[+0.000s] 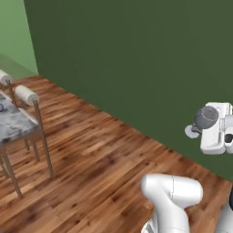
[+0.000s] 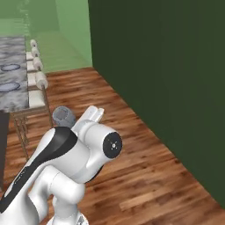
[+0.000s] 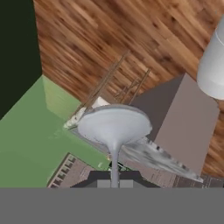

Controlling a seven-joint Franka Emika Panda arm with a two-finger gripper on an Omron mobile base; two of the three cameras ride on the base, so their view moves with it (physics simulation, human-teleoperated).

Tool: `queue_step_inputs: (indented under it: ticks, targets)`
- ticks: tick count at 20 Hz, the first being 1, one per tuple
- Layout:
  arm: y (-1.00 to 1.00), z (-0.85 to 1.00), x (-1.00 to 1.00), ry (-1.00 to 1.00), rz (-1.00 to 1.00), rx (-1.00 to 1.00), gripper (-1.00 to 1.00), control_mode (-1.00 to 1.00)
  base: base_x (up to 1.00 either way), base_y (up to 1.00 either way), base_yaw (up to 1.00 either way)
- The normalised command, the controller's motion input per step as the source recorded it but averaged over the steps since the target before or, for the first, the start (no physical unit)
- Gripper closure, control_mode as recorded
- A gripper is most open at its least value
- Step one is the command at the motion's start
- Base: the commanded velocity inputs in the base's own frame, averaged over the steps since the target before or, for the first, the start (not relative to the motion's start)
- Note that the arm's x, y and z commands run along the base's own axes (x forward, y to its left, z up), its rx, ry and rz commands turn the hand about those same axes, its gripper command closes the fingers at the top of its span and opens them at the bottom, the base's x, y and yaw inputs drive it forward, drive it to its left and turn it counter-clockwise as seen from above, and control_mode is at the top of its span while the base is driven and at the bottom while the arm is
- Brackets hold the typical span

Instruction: Retrieve the wine glasses from the counter and place one next to each plate.

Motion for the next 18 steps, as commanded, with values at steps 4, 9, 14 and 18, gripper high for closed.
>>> queue_step_inputs:
  ticks: [4, 9, 14, 18]
  targets:
    - [0.00, 0.00, 0.00, 0.00, 0.00, 0.00, 1.00, 1.00, 1.00, -1.00, 0.36]
    - [0.00, 0.00, 0.00, 0.00, 0.00, 0.00, 1.00, 1.00, 1.00, -0.98, 0.34]
    - [0.00, 0.00, 0.00, 0.00, 0.00, 0.00, 1.00, 1.00, 1.00, -0.83, 0.42]
    - [0.00, 0.00, 0.00, 0.00, 0.00, 0.00, 1.00, 1.00, 1.00, -0.78, 0.48]
